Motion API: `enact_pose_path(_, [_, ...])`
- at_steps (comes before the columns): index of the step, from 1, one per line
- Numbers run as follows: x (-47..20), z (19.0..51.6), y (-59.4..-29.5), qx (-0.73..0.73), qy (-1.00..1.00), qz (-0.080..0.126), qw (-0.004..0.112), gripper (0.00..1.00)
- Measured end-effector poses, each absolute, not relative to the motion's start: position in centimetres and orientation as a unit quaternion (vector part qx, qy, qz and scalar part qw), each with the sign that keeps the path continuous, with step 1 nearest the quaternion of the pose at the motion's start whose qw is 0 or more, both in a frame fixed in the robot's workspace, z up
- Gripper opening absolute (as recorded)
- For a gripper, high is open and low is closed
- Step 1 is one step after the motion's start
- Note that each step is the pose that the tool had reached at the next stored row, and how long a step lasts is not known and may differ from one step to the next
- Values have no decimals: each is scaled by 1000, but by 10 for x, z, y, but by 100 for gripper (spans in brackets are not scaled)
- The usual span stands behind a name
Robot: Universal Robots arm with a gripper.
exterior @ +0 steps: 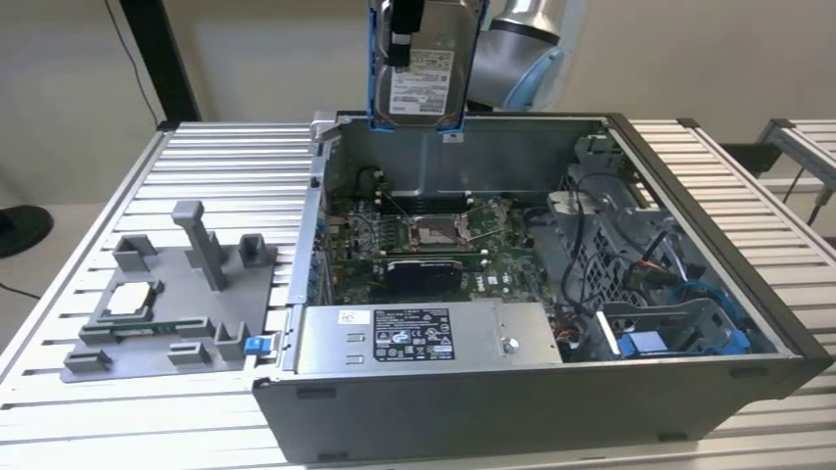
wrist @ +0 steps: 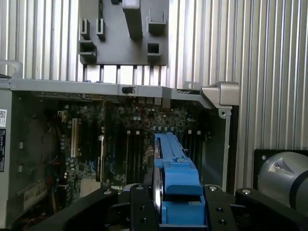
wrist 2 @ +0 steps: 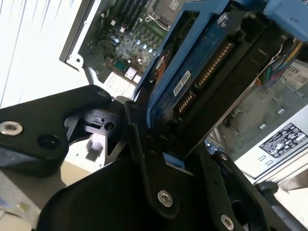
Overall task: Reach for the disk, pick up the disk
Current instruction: 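Pick up the disk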
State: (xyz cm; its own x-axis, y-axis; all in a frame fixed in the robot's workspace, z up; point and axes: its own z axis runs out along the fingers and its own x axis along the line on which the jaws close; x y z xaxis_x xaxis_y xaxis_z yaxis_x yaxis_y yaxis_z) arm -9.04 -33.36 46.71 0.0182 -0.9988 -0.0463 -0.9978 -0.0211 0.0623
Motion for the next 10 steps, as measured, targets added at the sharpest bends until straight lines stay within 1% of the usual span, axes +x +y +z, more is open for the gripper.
enact_pose_path(10, [-63,467,-334,714,-699,-42,7,0])
